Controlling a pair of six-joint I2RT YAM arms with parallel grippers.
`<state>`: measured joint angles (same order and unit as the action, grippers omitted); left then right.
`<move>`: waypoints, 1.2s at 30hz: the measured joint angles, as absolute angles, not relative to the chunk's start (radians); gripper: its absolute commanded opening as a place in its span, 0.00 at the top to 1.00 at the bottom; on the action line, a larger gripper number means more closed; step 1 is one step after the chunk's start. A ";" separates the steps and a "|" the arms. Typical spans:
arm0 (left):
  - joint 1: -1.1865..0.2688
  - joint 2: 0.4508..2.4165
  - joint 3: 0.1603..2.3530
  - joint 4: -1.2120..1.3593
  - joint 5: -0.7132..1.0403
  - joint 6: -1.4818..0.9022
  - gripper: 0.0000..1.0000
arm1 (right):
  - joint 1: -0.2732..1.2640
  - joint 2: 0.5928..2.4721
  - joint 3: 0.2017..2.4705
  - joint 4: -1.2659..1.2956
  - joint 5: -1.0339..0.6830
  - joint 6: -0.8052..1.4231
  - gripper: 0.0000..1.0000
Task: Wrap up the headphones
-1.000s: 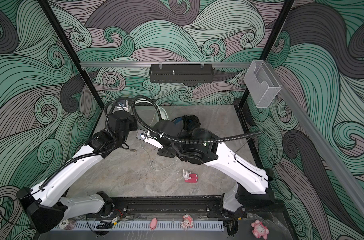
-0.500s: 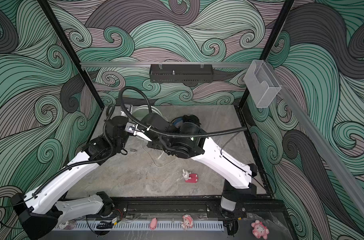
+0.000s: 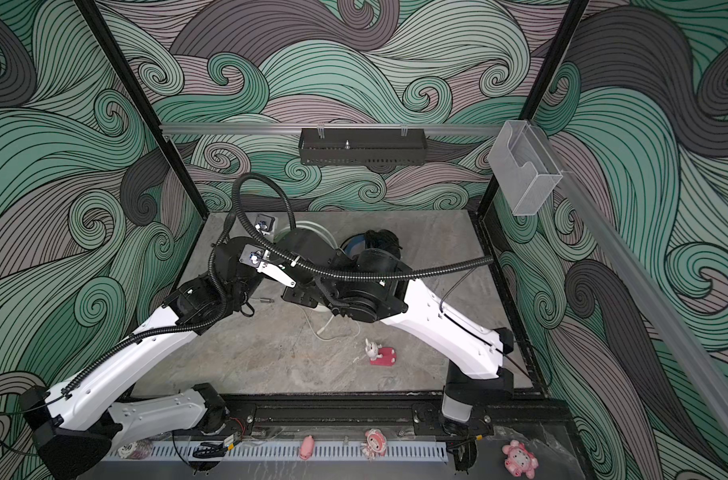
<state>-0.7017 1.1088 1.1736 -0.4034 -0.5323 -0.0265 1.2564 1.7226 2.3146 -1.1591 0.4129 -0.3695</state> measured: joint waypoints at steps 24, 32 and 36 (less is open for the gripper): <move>-0.708 1.040 1.179 -0.462 -0.559 0.015 1.00 | 1.148 1.481 2.050 -1.160 0.654 -0.485 0.94; -0.707 0.986 1.215 -0.528 -0.453 0.007 1.00 | 1.073 1.482 2.051 -1.090 0.658 -0.496 0.90; -0.707 0.967 1.217 -0.553 -0.406 -0.032 1.00 | 1.002 1.480 2.048 -1.047 0.613 -0.461 0.88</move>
